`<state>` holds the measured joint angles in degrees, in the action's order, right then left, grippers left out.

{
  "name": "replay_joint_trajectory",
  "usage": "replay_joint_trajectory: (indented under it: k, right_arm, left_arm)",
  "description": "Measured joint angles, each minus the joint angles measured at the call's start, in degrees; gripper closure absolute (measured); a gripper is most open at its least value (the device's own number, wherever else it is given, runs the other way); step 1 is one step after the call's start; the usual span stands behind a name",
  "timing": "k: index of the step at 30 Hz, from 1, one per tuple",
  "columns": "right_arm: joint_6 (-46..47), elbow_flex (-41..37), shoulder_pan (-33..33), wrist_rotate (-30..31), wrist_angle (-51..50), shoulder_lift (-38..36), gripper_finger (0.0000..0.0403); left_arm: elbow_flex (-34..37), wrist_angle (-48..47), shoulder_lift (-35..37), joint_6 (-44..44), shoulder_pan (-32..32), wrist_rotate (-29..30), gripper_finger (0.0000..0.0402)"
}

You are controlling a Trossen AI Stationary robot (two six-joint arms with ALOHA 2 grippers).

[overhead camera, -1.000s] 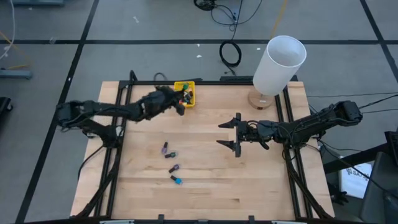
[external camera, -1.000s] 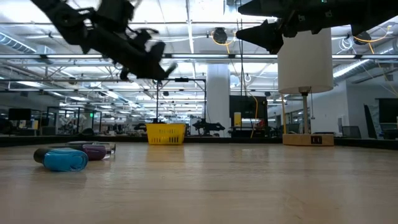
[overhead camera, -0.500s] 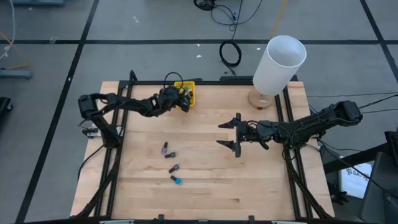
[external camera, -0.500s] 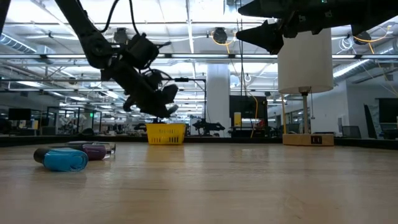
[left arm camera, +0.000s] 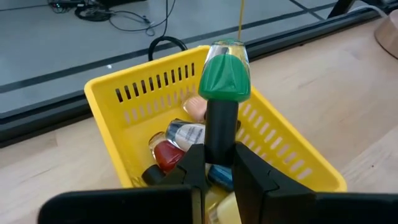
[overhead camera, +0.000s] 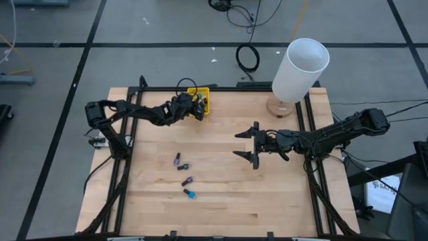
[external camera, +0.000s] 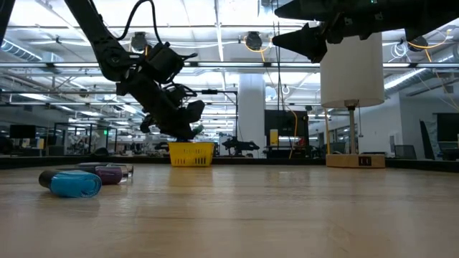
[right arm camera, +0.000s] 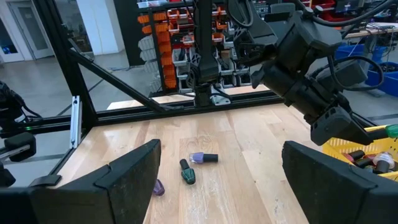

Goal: Pick & Place Nail Polish
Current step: Put the light green nail polish bottle into the yellow bin, then put the light violet nail polish bottle into the yellow bin

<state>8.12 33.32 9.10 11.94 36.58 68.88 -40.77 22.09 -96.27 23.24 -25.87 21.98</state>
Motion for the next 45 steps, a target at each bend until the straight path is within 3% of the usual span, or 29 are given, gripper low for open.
replay_joint_trajectory:
  k: [34, 45]
  right_arm:
    - [-0.2, 0.0, 0.0, 0.0, 0.0, 0.0, 0.0083]
    - [-0.2, 0.0, 0.0, 0.0, 0.0, 0.0, 0.0083]
  left_arm:
    - [0.0, 0.0, 0.0, -0.4, 0.0, 0.6, 0.0344]
    - [0.0, 0.0, 0.1, -0.9, 0.0, 0.5, 0.0235]
